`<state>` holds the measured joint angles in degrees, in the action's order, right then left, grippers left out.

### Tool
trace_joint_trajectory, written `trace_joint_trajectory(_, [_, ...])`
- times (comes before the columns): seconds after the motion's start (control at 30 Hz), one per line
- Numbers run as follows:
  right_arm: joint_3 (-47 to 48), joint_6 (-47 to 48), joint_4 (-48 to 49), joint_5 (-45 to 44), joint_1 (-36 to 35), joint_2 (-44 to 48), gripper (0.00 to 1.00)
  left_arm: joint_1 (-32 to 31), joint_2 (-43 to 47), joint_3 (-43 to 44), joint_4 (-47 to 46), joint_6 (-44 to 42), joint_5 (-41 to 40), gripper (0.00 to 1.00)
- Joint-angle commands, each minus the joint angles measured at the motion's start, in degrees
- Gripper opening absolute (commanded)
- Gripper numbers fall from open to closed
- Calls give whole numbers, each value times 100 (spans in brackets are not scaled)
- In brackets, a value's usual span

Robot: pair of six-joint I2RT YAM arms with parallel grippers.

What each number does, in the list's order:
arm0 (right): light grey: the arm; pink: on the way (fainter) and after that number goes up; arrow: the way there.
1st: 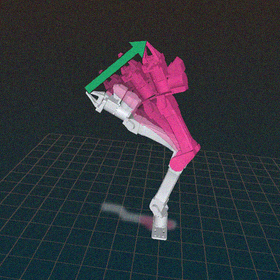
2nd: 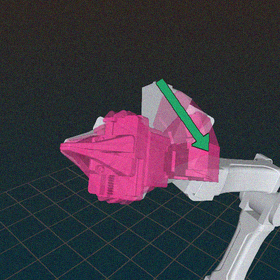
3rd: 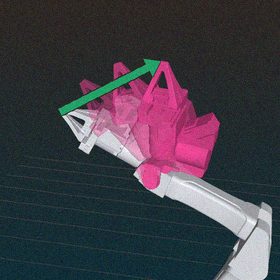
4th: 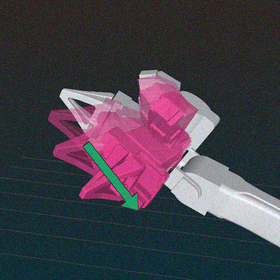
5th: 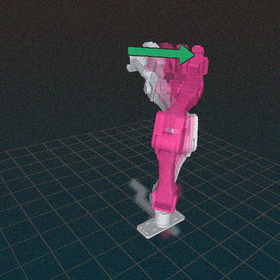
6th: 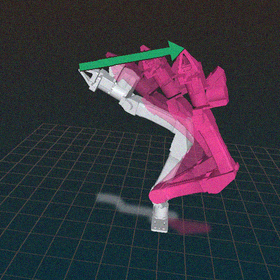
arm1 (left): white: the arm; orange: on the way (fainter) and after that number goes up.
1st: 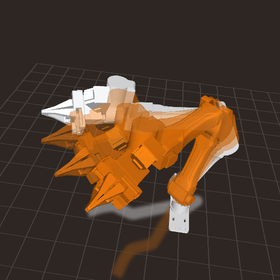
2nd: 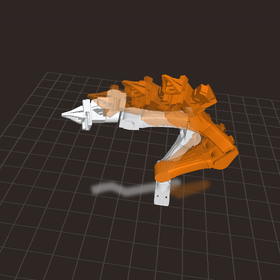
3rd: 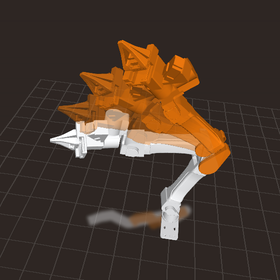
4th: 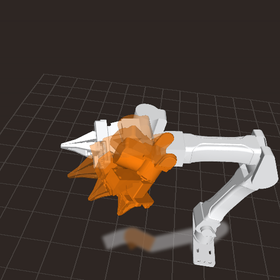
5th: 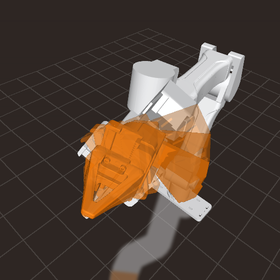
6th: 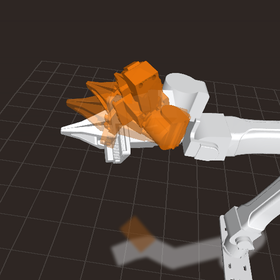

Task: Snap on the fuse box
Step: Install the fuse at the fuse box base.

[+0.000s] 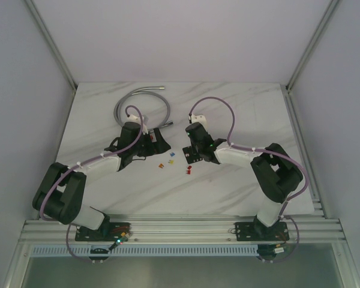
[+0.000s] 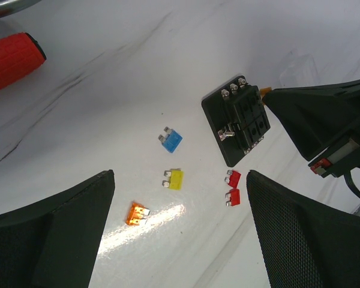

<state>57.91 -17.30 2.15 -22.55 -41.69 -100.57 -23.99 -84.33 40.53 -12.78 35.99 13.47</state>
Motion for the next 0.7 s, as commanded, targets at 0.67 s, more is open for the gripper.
trace_joint_trajectory(0.67, [53, 706, -56, 365, -41, 11, 0, 34, -40, 137, 47, 5, 179, 100])
